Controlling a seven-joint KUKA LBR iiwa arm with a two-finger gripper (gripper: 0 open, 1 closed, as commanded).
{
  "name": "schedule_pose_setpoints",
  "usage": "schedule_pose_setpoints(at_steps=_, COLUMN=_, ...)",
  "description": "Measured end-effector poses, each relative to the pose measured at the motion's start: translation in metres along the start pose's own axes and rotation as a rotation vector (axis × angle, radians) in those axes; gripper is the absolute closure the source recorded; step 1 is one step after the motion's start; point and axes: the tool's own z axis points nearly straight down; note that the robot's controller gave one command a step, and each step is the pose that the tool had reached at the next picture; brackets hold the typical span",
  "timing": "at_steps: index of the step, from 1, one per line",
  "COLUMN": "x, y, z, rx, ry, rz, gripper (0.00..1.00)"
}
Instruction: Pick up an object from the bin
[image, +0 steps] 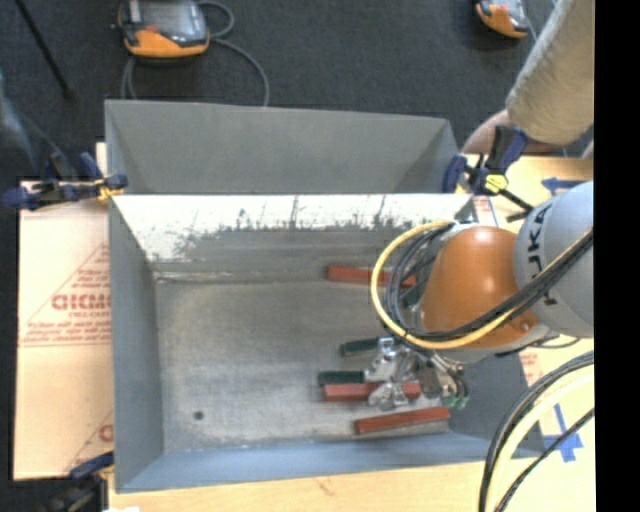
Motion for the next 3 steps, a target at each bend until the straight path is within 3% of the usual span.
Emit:
schedule_pose_setpoints(at_steps=1, x=0.000, y=0.000, z=0.000, rx=0.000, ry=0.000, rz=0.000, gripper=1.00)
schedule_pose_setpoints(at_steps=2, x=0.001, y=0.002, z=-0.052, rx=-0.001, ry=0.007, rz=0.009, gripper=1.00)
schedule_pose_setpoints(at_steps=3, x=-0.002, y=-0.012, z=-0.121, rx=-0.001, ry=0.003, rz=-0.002, gripper=1.00)
